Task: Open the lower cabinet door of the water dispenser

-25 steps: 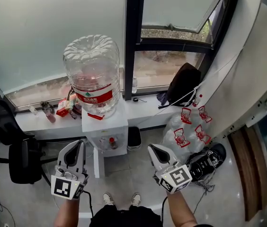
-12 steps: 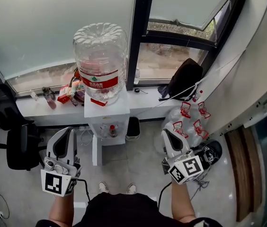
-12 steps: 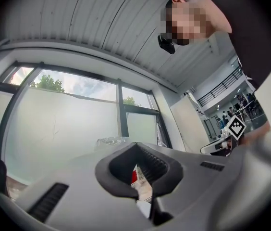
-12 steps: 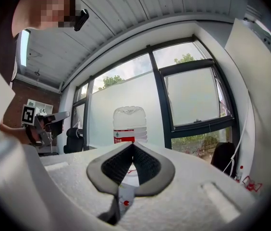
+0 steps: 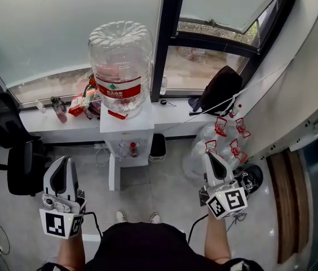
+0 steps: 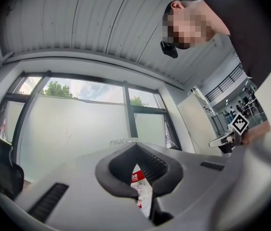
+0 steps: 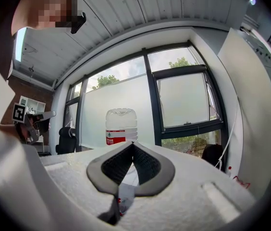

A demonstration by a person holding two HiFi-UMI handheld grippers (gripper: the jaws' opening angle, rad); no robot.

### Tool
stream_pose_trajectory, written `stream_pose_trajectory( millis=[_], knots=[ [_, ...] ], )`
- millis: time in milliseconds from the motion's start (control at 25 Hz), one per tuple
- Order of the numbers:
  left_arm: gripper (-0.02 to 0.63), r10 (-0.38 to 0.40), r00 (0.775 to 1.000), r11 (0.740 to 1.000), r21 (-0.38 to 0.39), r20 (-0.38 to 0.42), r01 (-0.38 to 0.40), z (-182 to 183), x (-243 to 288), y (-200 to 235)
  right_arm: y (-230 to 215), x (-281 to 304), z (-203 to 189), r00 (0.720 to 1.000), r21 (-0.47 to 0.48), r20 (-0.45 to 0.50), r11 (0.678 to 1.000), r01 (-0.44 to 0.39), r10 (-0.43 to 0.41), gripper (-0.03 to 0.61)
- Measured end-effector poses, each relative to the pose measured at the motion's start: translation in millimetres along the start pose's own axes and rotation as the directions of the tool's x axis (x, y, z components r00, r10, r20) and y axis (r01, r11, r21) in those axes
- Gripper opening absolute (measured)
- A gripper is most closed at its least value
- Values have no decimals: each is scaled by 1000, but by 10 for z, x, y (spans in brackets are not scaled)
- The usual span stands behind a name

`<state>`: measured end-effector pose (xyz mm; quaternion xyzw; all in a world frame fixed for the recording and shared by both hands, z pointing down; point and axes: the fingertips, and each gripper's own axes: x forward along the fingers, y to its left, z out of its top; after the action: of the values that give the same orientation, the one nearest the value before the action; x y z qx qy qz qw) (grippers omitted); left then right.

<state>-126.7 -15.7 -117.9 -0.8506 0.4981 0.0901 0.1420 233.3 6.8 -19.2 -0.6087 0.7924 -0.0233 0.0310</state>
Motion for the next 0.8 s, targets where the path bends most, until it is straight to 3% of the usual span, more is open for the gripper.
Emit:
stream_pose_trajectory(
  millis=[800],
  knots=[
    [8, 26, 1000, 1000, 10, -11, -26, -53, -94, -25, 107, 71, -71, 1000, -42, -3, 999, -20, 20, 5]
  ],
)
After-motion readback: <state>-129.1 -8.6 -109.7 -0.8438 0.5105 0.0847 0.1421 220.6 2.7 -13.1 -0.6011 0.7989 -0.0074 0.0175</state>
